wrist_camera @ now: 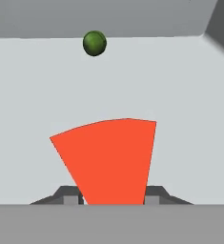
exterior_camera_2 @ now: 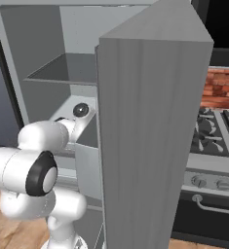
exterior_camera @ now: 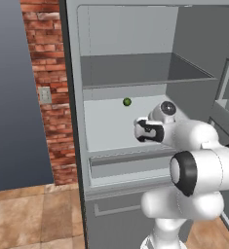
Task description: Pick the cheese from the fridge and the cheese grater from the cabinet and place them next to the salad bowl.
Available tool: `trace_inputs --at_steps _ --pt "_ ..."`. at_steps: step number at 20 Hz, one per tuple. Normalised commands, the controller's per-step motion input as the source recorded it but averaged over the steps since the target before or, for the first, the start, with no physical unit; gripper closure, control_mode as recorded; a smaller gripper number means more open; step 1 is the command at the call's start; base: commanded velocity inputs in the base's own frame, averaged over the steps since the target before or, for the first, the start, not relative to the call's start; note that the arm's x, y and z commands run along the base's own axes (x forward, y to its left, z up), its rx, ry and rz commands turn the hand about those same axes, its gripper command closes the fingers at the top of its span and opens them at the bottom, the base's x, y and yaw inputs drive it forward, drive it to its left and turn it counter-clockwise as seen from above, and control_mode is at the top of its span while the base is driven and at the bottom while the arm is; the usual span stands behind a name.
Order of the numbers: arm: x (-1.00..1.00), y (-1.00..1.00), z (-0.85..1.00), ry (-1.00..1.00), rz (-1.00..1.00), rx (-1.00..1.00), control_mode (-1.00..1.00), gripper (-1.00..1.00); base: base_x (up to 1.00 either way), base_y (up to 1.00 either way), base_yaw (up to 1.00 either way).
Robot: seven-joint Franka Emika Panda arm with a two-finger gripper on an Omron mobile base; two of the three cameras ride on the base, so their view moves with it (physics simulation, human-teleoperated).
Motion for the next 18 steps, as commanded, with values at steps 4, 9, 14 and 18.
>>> trace_inputs --at_steps 4,9,14,18 --pt "-0.48 0.0 0.18 0.0 -0.02 0.0 -1.0 1.0 0.0 0.0 0.0" --pt "-0.4 0.0 0.23 0.01 -0.02 0.0 -1.0 1.0 0.0 0.0 0.0" --pt "-0.37 0.0 0.27 0.07 0.0 0.0 -1.0 1.0 0.0 0.0 0.0" --pt "-0.33 0.0 0.23 0.1 0.0 0.0 -1.0 1.0 0.0 0.0 0.0"
